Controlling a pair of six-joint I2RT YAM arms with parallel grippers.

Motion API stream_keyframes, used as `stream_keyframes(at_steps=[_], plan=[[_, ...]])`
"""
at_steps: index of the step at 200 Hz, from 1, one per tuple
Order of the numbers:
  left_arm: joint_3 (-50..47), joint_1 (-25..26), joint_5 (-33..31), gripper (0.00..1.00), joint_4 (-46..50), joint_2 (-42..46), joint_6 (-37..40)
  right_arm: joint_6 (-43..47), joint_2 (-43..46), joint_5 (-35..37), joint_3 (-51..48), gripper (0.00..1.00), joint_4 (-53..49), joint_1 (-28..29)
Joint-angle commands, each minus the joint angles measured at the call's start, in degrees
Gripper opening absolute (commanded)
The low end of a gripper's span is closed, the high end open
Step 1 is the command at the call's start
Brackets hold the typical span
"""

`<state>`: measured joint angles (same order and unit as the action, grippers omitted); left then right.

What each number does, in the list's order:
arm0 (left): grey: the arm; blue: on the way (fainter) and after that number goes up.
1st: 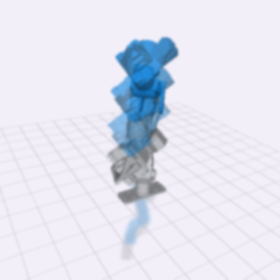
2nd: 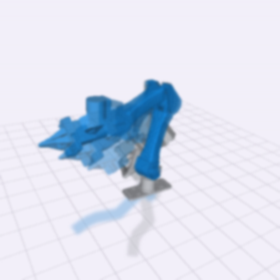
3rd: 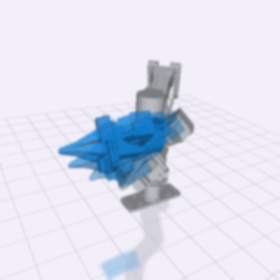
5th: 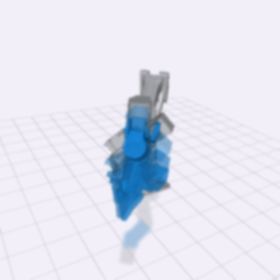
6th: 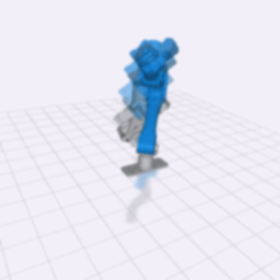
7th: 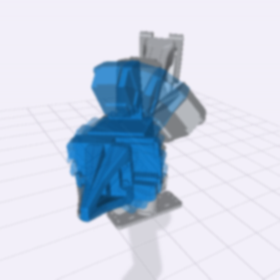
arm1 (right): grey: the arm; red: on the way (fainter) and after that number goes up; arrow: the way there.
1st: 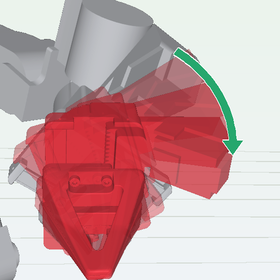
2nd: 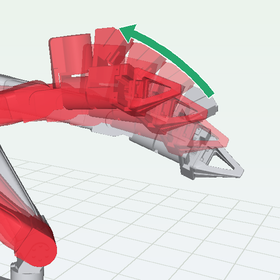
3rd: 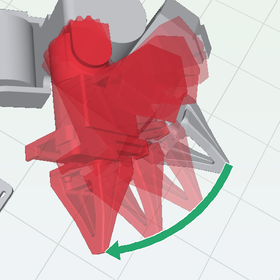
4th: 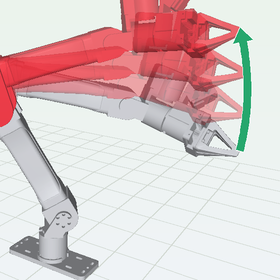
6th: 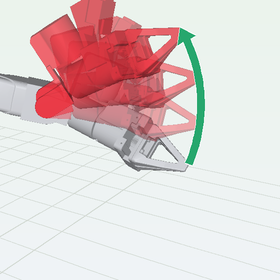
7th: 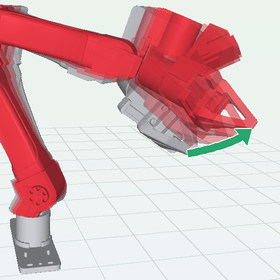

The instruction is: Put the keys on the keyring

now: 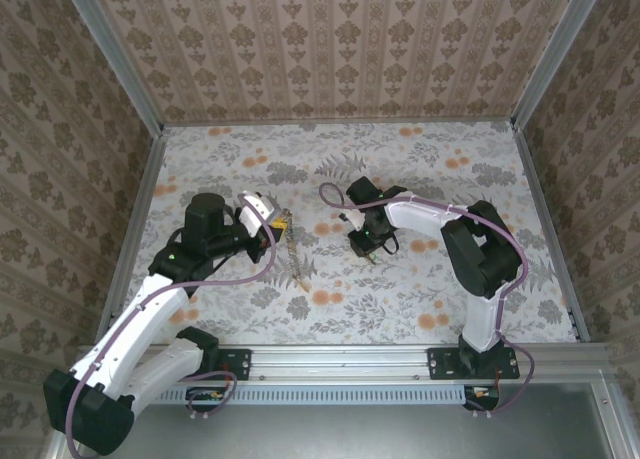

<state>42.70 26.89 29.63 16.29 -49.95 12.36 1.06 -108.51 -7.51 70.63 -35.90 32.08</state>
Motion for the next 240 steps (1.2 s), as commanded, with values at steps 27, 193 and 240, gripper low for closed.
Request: stream_keyframes(at_steps=[27,193,240], plan=[[0.24,-0.40,1.49,0.00,-1.59,1.44,-0.93,-0.89,0.13,-1.37,-1.03,0.06,0.77,-0.26],[0.97,3.49,1.75,0.00,-6.14,-3.57,0.23,-2.55,30.41,-14.52,-9.81,0.00,29.33,10.73],[1.06,4.90,0.51,0.00,-7.33,-4.09,-0.74,-2.03,29.91,-17.62,-8.58,0.00,28.87,11.48]])
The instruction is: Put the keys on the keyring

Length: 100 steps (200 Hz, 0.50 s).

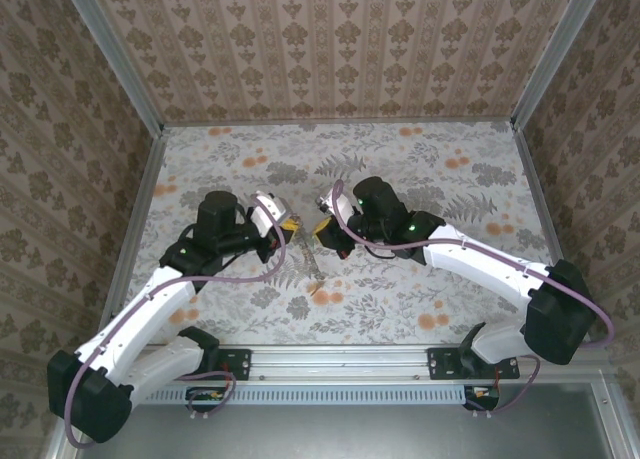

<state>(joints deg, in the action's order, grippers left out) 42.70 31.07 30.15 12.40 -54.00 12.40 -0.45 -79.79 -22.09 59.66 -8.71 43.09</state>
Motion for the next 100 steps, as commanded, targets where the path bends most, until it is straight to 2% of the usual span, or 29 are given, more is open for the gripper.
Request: stream_keyframes(at_steps=[1,100], plan=[[1.07,0.74,-0.06,0.00,-3.44,-0.01,-0.79,-0.47,1.20,-3.04,2.44,0.00,1.68,0.48],[0.92,1.45,-0.28,0.00,-3.13,-0.59,-0.54,-1.31,1.49,-2.01,4.76,0.00,1.75,0.94]])
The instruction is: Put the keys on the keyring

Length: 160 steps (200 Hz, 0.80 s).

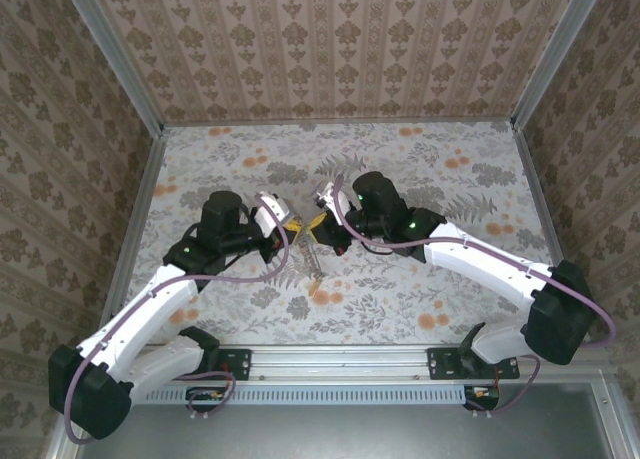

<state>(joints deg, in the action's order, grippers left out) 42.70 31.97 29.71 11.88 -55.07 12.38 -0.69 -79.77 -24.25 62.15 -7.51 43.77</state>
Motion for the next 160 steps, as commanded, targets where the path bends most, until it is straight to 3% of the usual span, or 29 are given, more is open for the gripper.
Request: stream_keyframes(at_steps=[1,160], plan=[[0.91,0.55,0.16,0.00,-2.63,0.48,-0.52,-1.07,1.42,0.21,2.36,0.00,0.51,0.27],[2.31,0.82,1.56,0.00,-5.12,-0.50,-3.99,-5.54,0.49,14.99,3.40,0.00,1.35,2.64]])
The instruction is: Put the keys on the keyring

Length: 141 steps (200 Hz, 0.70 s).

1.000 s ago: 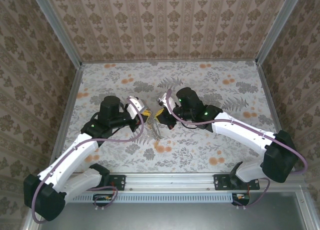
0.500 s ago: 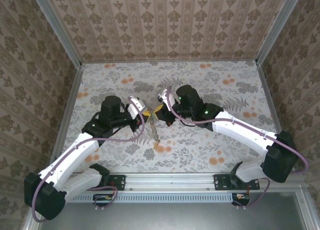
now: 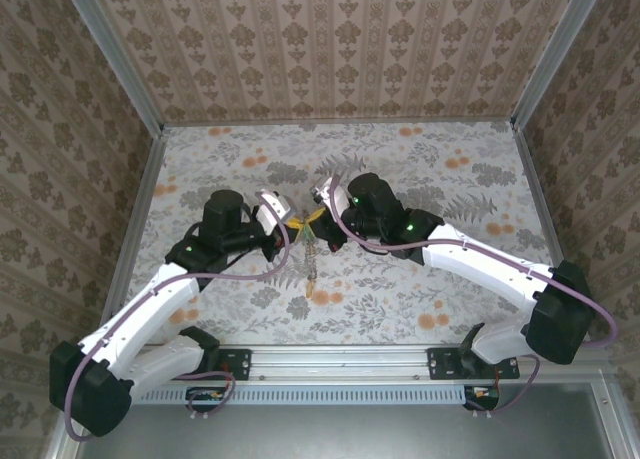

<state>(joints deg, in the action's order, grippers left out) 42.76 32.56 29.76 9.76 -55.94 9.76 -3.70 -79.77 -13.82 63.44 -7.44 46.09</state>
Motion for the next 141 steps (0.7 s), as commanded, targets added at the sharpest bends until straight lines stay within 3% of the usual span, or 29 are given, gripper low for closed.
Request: stream_keyframes(at_steps=[1,38,90,137,141], plan=[[2.19,0.23,1.48,0.00,-2.99,0.34,-1.34,-2.62,0.49,4.71,2.16,0.00,1.29,0.32],[1.53,0.32,1.14,0.00,-4.53,1.70,-2.33,-4.01,-1.44,7.91,3.46,0.00,-2.63,0.17],[0.26,0.32,0.95,0.00,-8.80,3.17,-3.54,-6.59,-0.84,6.89,1.18,0.00,-3.73,-0.17],[-1.16,0.40,1.88,0.00,-11.14,3.56,-4.21,-8.97,-0.39,0.17,-0.28,0.00,-2.42,-2.06],[-1.34,0.40,1.86,0.00,-11.52,3.70,-4.34,-9.08,-0.39,-0.57,-0.35,0.03,-2.28,-2.19]])
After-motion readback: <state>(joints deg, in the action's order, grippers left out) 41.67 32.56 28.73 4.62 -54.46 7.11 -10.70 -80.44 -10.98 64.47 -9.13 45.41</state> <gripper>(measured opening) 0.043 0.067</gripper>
